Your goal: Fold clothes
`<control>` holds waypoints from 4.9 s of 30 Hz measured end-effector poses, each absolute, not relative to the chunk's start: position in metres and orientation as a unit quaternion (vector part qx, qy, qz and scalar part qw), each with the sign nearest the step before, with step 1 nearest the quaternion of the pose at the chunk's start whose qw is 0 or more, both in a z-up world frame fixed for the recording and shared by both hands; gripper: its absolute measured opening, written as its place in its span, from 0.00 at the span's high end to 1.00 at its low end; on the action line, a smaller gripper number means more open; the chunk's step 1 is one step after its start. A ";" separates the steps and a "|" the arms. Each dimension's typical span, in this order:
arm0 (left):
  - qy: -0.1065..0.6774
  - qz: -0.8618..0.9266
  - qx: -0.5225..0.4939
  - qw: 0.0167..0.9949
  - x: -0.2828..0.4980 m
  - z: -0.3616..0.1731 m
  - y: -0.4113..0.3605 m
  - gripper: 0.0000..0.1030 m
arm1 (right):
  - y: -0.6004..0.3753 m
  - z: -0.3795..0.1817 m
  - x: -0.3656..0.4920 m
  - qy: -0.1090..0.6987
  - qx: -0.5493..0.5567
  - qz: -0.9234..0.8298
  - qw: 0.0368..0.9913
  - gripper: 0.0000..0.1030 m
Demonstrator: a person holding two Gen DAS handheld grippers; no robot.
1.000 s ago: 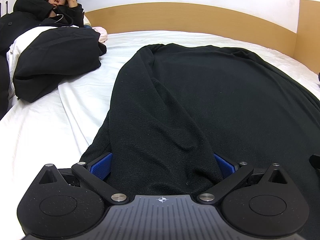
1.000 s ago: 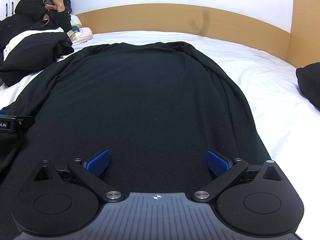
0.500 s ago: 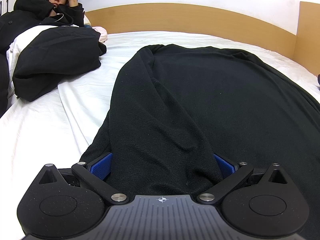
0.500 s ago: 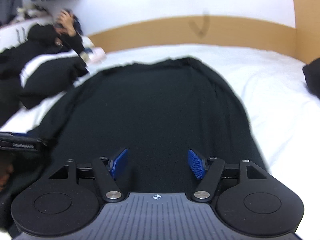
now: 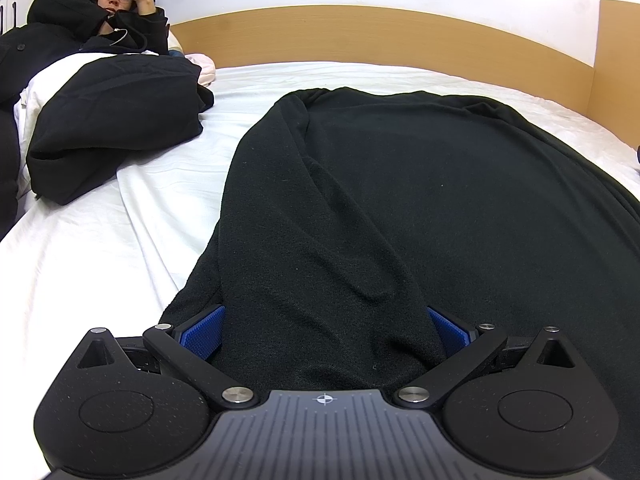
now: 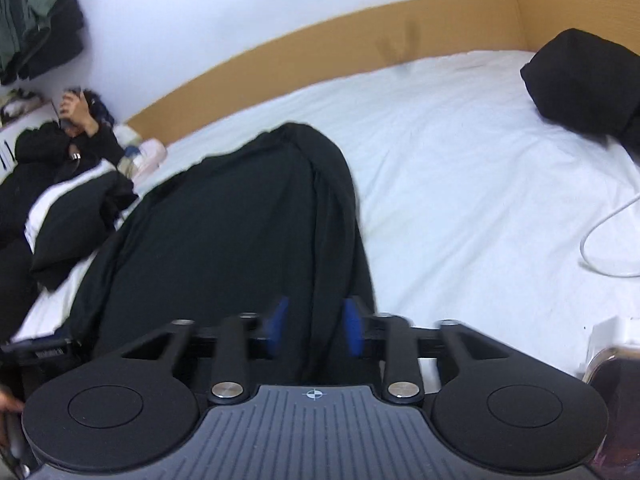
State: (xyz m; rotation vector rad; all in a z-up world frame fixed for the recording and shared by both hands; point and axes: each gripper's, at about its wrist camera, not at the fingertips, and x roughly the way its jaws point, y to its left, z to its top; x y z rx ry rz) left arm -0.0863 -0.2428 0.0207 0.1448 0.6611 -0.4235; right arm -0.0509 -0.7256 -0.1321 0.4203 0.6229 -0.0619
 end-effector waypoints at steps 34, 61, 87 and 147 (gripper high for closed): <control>0.321 -0.206 0.068 0.922 -0.088 0.019 -0.243 0.01 | -0.690 -0.096 -0.080 0.217 0.116 -0.092 0.965 0.95; 0.322 -0.204 0.069 0.922 -0.090 0.020 -0.242 0.00 | -0.638 -0.097 -0.090 0.270 0.105 0.031 0.957 0.41; 0.322 -0.203 0.068 0.922 -0.090 0.020 -0.242 0.00 | -0.687 -0.125 -0.169 0.366 0.023 -0.012 0.930 0.47; 0.319 -0.222 0.033 0.921 -0.090 0.021 -0.232 0.01 | -0.618 -0.038 -0.022 0.289 0.098 0.105 0.946 0.89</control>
